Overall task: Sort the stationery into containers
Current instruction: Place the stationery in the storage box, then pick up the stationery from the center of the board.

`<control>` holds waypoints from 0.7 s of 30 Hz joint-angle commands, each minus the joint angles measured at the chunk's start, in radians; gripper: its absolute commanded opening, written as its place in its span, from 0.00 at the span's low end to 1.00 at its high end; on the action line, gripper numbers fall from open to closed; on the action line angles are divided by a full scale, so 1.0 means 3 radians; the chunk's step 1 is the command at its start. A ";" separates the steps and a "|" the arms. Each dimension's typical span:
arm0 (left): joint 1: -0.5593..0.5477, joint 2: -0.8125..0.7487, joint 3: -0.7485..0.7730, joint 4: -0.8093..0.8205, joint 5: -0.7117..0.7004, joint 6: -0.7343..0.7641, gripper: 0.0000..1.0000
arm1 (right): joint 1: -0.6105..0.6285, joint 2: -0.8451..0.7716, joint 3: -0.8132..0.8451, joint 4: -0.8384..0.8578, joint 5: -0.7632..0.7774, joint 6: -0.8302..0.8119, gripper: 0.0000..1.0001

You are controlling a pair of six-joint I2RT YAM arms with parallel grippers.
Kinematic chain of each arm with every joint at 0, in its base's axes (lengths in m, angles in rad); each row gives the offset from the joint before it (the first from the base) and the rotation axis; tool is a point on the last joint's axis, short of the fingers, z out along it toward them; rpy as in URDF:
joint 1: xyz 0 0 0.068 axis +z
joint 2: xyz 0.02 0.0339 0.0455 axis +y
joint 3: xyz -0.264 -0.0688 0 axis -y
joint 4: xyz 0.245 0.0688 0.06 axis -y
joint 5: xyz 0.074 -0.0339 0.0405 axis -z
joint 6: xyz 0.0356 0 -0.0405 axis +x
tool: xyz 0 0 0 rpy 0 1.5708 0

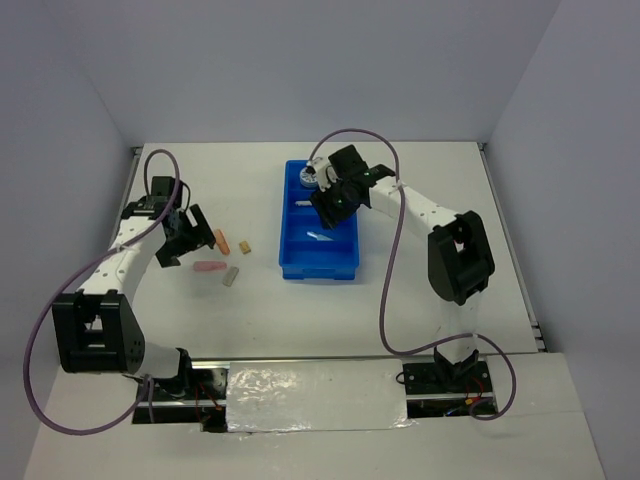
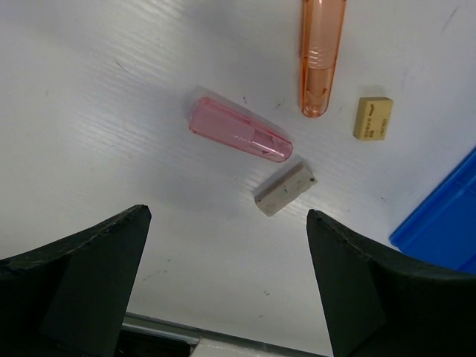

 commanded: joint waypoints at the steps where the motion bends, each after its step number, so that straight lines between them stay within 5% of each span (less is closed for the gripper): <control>1: 0.0016 0.0120 -0.0115 0.0103 -0.0028 -0.0288 0.99 | 0.0016 -0.0324 0.0108 0.0180 -0.0093 0.0184 0.62; 12: 0.0001 0.0514 -0.0223 0.0261 -0.0345 -0.1173 0.96 | 0.0312 -0.1225 0.0129 0.0129 -0.0165 0.0614 0.76; 21: -0.0009 0.0944 -0.0172 0.0455 -0.0386 -0.1363 0.88 | 0.0482 -0.1706 -0.0367 0.0052 -0.0114 0.0665 0.81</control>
